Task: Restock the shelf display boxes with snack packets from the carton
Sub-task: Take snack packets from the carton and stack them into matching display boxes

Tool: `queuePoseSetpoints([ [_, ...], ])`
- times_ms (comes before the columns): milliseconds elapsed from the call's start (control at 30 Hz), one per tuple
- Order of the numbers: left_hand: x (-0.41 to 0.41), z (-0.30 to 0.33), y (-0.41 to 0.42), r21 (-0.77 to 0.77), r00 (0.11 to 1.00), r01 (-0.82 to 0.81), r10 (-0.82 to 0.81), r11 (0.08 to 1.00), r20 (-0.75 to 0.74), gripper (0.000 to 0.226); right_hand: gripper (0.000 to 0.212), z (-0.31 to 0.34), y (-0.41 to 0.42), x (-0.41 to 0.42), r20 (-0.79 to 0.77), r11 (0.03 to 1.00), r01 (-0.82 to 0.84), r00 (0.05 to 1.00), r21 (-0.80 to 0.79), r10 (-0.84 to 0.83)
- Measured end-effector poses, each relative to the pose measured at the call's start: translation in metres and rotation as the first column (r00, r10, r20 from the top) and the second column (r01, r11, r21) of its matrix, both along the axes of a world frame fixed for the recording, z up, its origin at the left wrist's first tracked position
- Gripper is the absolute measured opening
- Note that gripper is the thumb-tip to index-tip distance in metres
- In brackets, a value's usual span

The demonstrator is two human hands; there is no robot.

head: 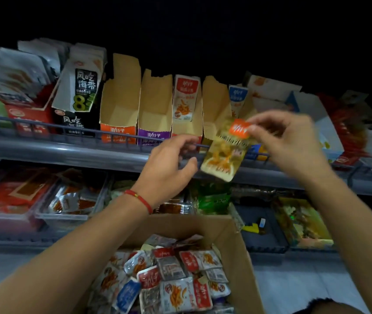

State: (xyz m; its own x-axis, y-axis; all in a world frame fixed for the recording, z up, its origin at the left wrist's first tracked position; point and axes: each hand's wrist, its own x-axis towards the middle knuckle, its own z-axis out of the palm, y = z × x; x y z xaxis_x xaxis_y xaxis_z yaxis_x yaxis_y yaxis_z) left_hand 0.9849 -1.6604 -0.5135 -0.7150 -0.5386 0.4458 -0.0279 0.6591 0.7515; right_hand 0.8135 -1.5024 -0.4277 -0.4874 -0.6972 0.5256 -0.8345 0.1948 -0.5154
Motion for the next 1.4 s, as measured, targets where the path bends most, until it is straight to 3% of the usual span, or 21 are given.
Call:
queuePoseSetpoints([
  [133, -0.016, 0.006, 0.003, -0.240, 0.998, -0.039, 0.051, 0.970, 0.041, 0.065, 0.014, 0.042, -0.010, -0.033, -0.049, 0.971, 0.116, 0.990, -0.209, -0.129],
  [200, -0.021, 0.002, 0.003, -0.444, 0.992, -0.021, 0.073, 0.896, 0.100, 0.071, 0.013, 0.054, -0.024, -0.047, -0.080, 0.953, 0.153, 0.981, -0.260, -0.179],
  [267, -0.024, -0.003, 0.002, -0.602, 0.974, -0.001, 0.138, 0.798, 0.180, 0.076, 0.012, 0.059, -0.041, -0.055, -0.116, 0.948, 0.168, 0.972, -0.272, -0.205],
  [367, -0.029, -0.005, 0.003, -0.685, 0.945, 0.049, 0.188, 0.727, 0.267, 0.081, 0.017, 0.055, -0.072, -0.068, -0.198, 0.955, 0.193, 0.951, -0.226, -0.239],
  [733, -0.034, -0.001, -0.001, -0.677, 0.944, 0.067, 0.173, 0.733, 0.280, 0.076, 0.023, 0.019, -0.141, -0.083, -0.325, 0.962, 0.273, 0.908, -0.016, -0.263],
  [1000, -0.034, -0.005, -0.004, -0.668, 0.952, 0.075, 0.146, 0.741, 0.269, 0.077, 0.024, 0.002, -0.161, -0.096, -0.298, 0.942, 0.323, 0.912, 0.091, -0.284],
  [1400, -0.031, -0.002, -0.004, -0.660, 0.946, 0.077, 0.154, 0.747, 0.285, 0.076, 0.026, -0.001, -0.163, -0.110, -0.362, 0.932, 0.361, 0.870, 0.004, -0.335],
])
